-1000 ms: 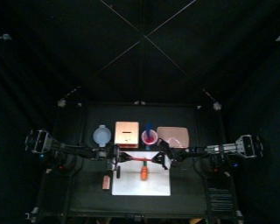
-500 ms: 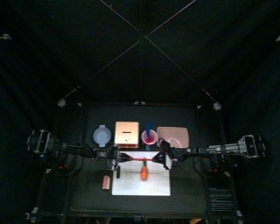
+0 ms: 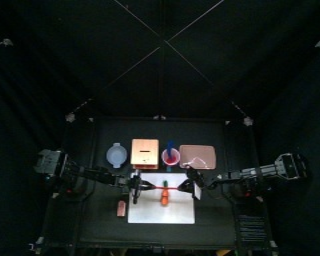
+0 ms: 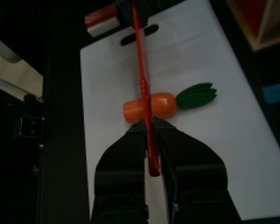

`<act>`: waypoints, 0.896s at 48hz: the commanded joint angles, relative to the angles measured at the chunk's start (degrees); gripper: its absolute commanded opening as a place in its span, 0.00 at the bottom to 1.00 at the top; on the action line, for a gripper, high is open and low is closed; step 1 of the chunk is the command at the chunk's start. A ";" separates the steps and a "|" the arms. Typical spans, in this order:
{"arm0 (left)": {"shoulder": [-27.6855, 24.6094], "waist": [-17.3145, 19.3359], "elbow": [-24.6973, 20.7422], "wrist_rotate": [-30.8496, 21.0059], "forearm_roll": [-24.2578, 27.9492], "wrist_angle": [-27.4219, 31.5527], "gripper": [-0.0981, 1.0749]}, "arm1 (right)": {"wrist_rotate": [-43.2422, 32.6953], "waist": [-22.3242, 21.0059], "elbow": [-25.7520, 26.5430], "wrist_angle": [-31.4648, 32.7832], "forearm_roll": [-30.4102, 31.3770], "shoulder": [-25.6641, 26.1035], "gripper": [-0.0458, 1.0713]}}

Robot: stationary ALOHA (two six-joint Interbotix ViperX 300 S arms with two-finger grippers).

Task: Cut carrot

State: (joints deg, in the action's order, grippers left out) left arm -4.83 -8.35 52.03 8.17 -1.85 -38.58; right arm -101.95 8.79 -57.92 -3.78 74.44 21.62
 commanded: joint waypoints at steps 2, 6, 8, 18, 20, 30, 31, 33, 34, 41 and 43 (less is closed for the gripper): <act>-1.76 -1.49 -1.14 0.53 -0.97 0.00 0.38 | -0.26 2.64 0.18 0.26 -2.46 -1.05 0.35; -2.99 -2.20 -2.11 0.62 -1.41 0.00 0.38 | -0.26 3.87 0.35 0.53 -3.78 -2.02 0.35; -3.69 -2.37 -2.46 0.62 -1.58 0.00 0.38 | -0.26 4.31 0.18 0.88 -4.31 -2.37 0.35; -6.06 -2.46 -4.31 0.97 -1.58 0.53 0.38 | -0.26 5.54 -0.09 4.39 -5.27 -2.64 0.35; -6.42 -2.46 -4.57 0.97 -1.58 0.53 0.38 | -0.26 5.63 -0.26 4.83 -5.36 -2.64 0.35; -7.29 -2.20 -5.27 1.05 -1.58 1.32 0.38 | -0.26 5.63 -0.88 5.45 -5.71 -2.64 0.35; -7.21 -2.11 -5.19 1.05 -1.58 1.41 0.38 | -0.26 5.63 -0.88 5.54 -5.62 -2.72 0.35; -7.21 -2.11 -5.27 1.05 -1.58 1.58 0.38 | -0.26 5.63 -0.88 5.54 -5.71 -2.72 0.35; -7.29 -2.02 -5.27 1.05 -1.58 1.58 0.38 | -0.26 5.63 -0.97 5.54 -5.62 -2.64 0.35; -7.29 -1.93 -5.36 1.05 -1.58 2.20 0.38 | -0.26 5.45 -1.05 6.33 -5.62 -2.81 0.35; -7.29 -1.93 -5.36 1.05 -1.49 2.37 0.38 | -0.26 5.45 -1.14 6.50 -5.62 -2.90 0.35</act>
State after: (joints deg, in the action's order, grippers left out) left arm -12.57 -10.11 46.93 8.70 -3.52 -36.56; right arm -101.95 14.15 -59.24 2.29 68.99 18.28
